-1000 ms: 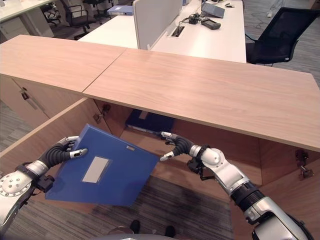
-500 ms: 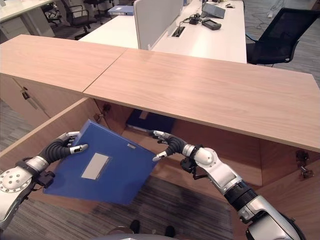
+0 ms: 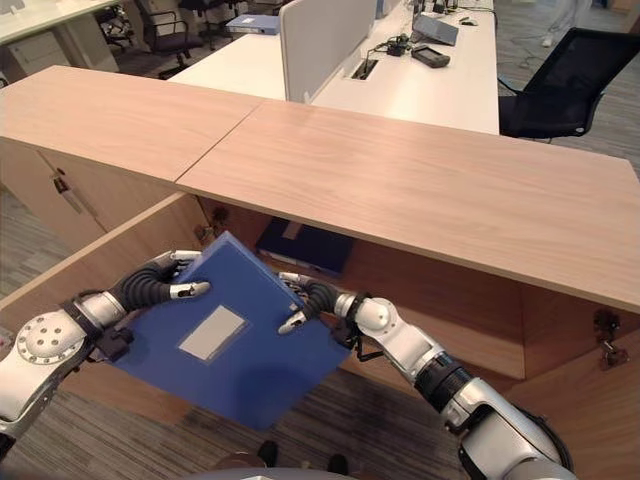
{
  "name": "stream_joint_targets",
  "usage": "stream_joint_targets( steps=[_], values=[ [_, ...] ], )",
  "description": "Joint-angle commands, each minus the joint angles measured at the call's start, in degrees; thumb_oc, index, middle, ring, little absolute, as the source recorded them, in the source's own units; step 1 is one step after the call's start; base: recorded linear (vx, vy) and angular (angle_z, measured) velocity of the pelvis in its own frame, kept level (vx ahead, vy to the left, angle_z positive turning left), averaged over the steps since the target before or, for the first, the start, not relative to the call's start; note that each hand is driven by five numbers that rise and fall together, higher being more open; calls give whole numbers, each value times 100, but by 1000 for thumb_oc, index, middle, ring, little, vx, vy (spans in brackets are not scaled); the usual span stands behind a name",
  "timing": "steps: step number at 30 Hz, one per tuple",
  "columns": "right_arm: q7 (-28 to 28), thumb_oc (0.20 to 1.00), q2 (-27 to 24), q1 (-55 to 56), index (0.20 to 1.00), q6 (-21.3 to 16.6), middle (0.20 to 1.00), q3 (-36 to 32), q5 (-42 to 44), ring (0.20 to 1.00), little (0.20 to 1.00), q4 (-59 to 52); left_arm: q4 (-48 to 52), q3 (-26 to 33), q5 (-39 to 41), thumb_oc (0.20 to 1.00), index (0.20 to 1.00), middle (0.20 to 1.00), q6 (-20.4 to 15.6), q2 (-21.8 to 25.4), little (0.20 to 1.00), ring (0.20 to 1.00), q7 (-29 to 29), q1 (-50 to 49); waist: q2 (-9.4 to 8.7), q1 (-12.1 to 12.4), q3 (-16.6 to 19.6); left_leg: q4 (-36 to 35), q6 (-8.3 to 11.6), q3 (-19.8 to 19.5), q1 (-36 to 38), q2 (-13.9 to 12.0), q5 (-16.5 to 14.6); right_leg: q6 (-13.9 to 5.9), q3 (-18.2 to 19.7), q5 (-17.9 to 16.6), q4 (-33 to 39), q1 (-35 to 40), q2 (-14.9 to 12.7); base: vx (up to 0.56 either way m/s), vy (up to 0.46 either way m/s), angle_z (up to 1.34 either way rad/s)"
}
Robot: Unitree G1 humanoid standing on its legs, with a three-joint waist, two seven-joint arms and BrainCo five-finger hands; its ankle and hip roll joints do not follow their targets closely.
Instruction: Put the empty folder in the office cabinet
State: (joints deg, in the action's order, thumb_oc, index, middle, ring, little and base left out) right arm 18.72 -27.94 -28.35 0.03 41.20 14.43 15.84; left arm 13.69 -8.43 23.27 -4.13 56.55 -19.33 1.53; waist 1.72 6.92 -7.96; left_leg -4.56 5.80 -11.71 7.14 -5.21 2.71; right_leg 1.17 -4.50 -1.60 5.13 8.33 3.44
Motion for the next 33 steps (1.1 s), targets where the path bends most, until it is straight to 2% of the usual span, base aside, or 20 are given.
stream_joint_targets(
  steps=[1,3,4,5,6,8,9,12,14,15,16,19,20,26,27,28,29,30,33],
  values=[
    [-25,1000,353,-541,1000,-389,1000,294,-155,1000,1000,158,418,-88,652,200,200,200,-520,-210,200,200,2,387,-318,-53,323,102,-67,-25,-234,104,-112,-275,-121,544,-13,181,-209,34,-8,-2],
    [-20,1000,392,-580,1000,-405,1000,355,-206,1000,1000,203,462,-136,665,200,200,200,-540,-206,200,200,20,469,-315,-43,321,81,-63,-12,-184,87,-159,-269,-110,580,-13,217,-193,15,-4,-1],
    [154,1000,96,-357,1000,-408,1000,438,-606,1000,1000,17,542,-48,734,200,200,200,-572,-52,200,200,-22,689,-322,-138,310,72,-59,13,-204,92,-111,-290,-101,535,-13,183,-203,0,0,0],
    [313,1000,159,-393,1000,-342,1000,577,-492,1000,1000,64,529,-156,741,200,200,200,-599,-175,200,200,13,913,-332,-173,330,54,-57,20,-169,80,-155,-288,-89,567,-13,197,-193,0,0,0],
    [465,740,824,-699,740,-208,740,849,-79,740,740,438,473,-474,674,200,200,200,-656,-454,200,200,92,1115,-349,-125,326,69,-68,10,-192,95,-123,-279,-70,536,-13,179,-208,0,0,0],
    [311,561,949,-743,561,-227,561,863,217,561,561,448,476,-627,546,200,200,200,-702,-714,200,200,269,1340,-375,-114,348,73,-75,6,-201,103,-127,-268,-72,541,-13,181,-210,-3,-5,-7],
    [279,200,1061,-721,200,-306,200,894,417,200,200,470,500,-761,437,200,200,200,-731,-834,200,200,319,1516,-389,-94,348,78,-79,3,-202,106,-132,-271,-74,544,-13,190,-211,5,-11,-5],
    [79,200,1342,-490,200,-343,200,775,1036,200,200,640,413,-892,450,200,200,200,-794,-1093,200,200,447,1716,-387,-98,340,85,-80,10,-202,106,-133,-271,-82,548,-13,194,-210,0,-4,1],
    [-265,200,1549,-21,200,-428,200,462,1632,200,200,767,319,-889,441,200,200,200,-811,-1326,200,200,584,1679,-372,-148,338,87,-81,25,-201,103,-137,-276,-77,541,-13,187,-216,0,0,0],
    [-305,200,1736,451,200,-339,200,341,2251,200,200,800,331,-822,439,200,200,200,-771,-1370,200,200,662,1538,-357,-187,341,79,-78,47,-190,99,-144,-279,-71,541,-13,185,-214,0,0,0],
    [-193,200,1883,731,200,-93,200,384,2946,200,200,857,305,-836,504,200,200,200,-710,-1416,200,200,670,1505,-354,-194,325,67,-65,62,-153,80,-178,-272,-64,573,-13,212,-198,0,0,0],
    [-134,200,1939,976,200,58,200,425,3432,200,200,797,265,-843,546,200,200,200,-671,-1474,200,200,658,1427,-361,-190,307,85,-53,63,-147,79,-183,-269,-59,574,-13,221,-198,-5,-14,-5],
    [-65,200,2005,1220,200,190,200,457,4053,200,200,778,194,-863,540,200,200,200,-614,-1617,200,200,639,1318,-369,-195,285,95,-39,63,-160,83,-176,-270,-69,567,-13,215,-199,-20,-11,-4],
    [-255,200,2195,1775,200,253,200,57,5049,200,200,1089,-21,-872,629,219,219,219,-453,-1790,219,219,592,1082,-350,-236,235,92,-27,76,-168,78,-161,-277,-91,552,-13,194,-195,-5,-1,2],
    [-294,200,2190,1914,200,280,200,-42,5155,200,200,1123,-86,-844,721,357,357,357,-420,-1818,357,357,594,1014,-349,-248,226,88,-23,83,-170,75,-157,-280,-94,550,-13,190,-193,0,0,0],
    [-348,200,2150,2049,200,292,200,-162,5242,200,200,1149,-146,-820,772,755,755,755,-386,-1818,755,755,593,951,-347,-265,222,85,-19,88,-170,69,-156,-283,-96,548,-13,184,-194,0,0,0],
    [-349,200,2148,2052,200,293,200,-162,5243,200,200,1147,-147,-821,772,1000,1000,1000,-386,-1819,1000,1000,592,949,-346,-264,224,85,-19,89,-169,68,-157,-282,-96,548,-13,184,-193,0,0,0],
    [-346,200,1903,2384,200,196,200,-635,5492,200,200,1360,-378,-688,858,1000,1000,1000,-351,-1827,1000,1000,610,784,-324,-336,229,67,-17,104,-162,63,-156,-296,-100,544,-13,174,-186,0,0,0],
    [-593,200,2199,2382,200,381,200,-905,5695,200,200,1812,-455,-638,1017,1000,1000,1000,-244,-1824,1000,1000,658,708,-316,-347,242,59,-20,99,-157,58,-157,-292,-84,534,-13,174,-180,2,-1,1]
  ],
)
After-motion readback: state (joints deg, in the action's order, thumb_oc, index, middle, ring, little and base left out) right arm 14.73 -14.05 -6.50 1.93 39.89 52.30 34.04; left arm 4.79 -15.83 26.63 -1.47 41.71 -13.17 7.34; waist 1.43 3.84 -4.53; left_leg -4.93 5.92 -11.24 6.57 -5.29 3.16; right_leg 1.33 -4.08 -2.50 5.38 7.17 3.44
